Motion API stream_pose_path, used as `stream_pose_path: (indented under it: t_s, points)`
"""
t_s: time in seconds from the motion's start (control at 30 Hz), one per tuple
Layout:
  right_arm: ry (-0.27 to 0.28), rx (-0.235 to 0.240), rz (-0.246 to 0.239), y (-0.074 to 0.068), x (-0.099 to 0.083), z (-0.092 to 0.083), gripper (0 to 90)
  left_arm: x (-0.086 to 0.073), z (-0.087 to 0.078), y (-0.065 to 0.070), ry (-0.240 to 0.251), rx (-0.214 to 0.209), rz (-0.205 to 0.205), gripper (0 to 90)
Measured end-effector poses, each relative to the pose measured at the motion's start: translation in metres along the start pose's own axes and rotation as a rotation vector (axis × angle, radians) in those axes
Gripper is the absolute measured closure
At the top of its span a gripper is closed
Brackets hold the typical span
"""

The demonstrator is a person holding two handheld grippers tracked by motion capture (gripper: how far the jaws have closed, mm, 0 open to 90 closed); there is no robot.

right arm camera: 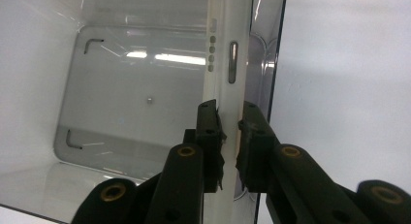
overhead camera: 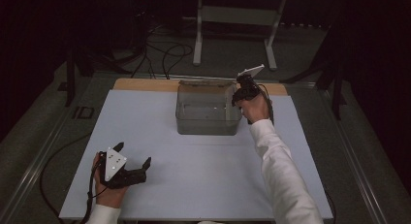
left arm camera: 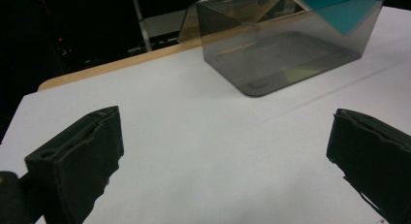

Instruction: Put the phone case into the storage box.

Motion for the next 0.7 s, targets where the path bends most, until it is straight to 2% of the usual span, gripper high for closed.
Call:
stream_pose_path:
  t_s: [0.27,0.7]
  points:
    - [0.001,-0.005,-0.005,0.000,0.000,0.002,81.4,0.000,0.000,0.000,0.000,0.000,0.000,0.6]
    - [-0.011,-0.039,-0.019,-0.003,-0.001,0.011,81.1,0.000,0.000,0.001,-0.003,-0.003,0.002,0.6]
Point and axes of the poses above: each handheld gripper's, and its own axes: z roughly forward along the jaws, x roughly out of its top, y roughly to its right, the point moved 1 cm from there along z, roughly forward along the jaws, and after that the axes turned 1 degree about z, right-handed, at the moved point
